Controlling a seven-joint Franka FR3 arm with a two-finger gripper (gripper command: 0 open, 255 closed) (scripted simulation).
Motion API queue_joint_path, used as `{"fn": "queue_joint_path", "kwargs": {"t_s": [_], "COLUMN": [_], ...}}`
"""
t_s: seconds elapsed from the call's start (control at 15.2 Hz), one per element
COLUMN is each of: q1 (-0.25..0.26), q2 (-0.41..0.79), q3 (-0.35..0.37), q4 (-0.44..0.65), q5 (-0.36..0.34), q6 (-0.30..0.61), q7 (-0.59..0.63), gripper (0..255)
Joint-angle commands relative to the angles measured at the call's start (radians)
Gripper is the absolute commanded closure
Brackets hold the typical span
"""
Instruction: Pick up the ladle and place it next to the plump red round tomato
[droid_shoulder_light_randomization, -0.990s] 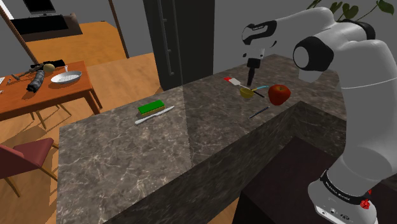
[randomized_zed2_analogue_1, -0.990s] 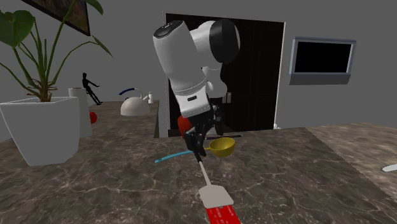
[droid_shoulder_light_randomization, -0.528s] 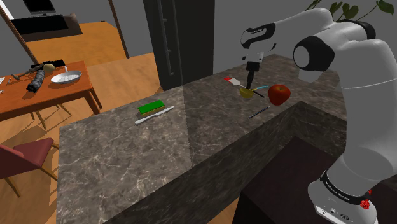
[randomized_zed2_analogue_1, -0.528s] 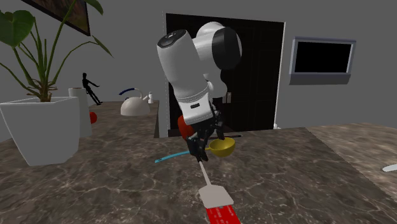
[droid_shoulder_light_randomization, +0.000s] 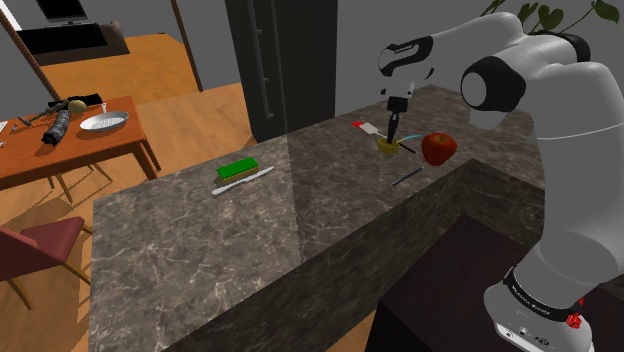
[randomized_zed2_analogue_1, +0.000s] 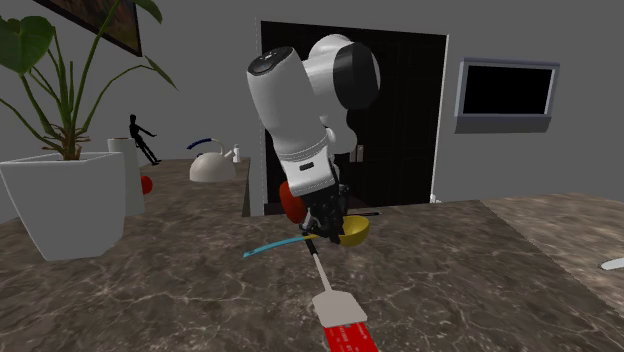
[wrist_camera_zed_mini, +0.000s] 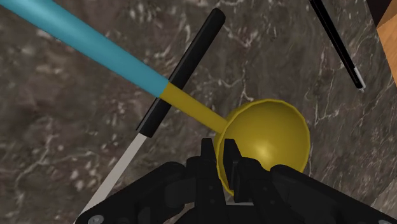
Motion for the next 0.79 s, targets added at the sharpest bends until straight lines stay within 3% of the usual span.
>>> {"fn": "queue_joint_path", "kwargs": {"t_s": [0.0,0.73], "q1": [0.0,-0.005], "q2": [0.0,-0.026], "q3": [0.0,-0.005], "q4": [0.0,0.053], "q5": [0.0,-0.01], "q6": [0.0,-0.073], "q7": [0.0,0.024], "gripper": [255,255]}}
